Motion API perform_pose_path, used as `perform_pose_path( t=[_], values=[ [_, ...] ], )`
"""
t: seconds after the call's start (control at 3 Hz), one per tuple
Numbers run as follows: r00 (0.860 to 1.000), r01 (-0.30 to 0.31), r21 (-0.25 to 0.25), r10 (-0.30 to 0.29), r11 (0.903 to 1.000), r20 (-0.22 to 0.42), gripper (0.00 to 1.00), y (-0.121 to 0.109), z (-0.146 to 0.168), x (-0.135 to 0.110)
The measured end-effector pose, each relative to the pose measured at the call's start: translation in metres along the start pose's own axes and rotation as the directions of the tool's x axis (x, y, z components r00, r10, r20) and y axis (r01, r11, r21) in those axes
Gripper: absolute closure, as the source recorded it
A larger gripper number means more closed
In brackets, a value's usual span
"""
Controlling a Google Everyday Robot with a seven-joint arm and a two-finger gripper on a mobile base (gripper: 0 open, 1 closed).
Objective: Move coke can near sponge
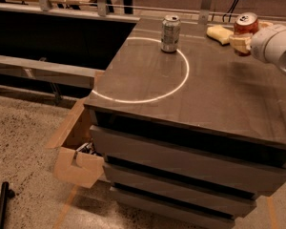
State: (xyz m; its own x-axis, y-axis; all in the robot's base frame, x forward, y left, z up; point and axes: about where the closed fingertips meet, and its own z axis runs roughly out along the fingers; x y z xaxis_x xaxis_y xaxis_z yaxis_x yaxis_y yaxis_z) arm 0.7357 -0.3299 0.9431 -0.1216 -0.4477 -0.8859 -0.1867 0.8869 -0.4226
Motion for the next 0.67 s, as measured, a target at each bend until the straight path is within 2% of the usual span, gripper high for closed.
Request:
perform_pose_path(
  t=[0.33,0.67],
  values=[
    [1.000,-0.007,0.061,0.008,0.9981,-0.010,1.00,-0.013,0.005,0.000],
    [0.999,-0.048,0.153,0.051,0.9871,-0.013,1.00,-0.036,0.010,-0.003]
  ],
)
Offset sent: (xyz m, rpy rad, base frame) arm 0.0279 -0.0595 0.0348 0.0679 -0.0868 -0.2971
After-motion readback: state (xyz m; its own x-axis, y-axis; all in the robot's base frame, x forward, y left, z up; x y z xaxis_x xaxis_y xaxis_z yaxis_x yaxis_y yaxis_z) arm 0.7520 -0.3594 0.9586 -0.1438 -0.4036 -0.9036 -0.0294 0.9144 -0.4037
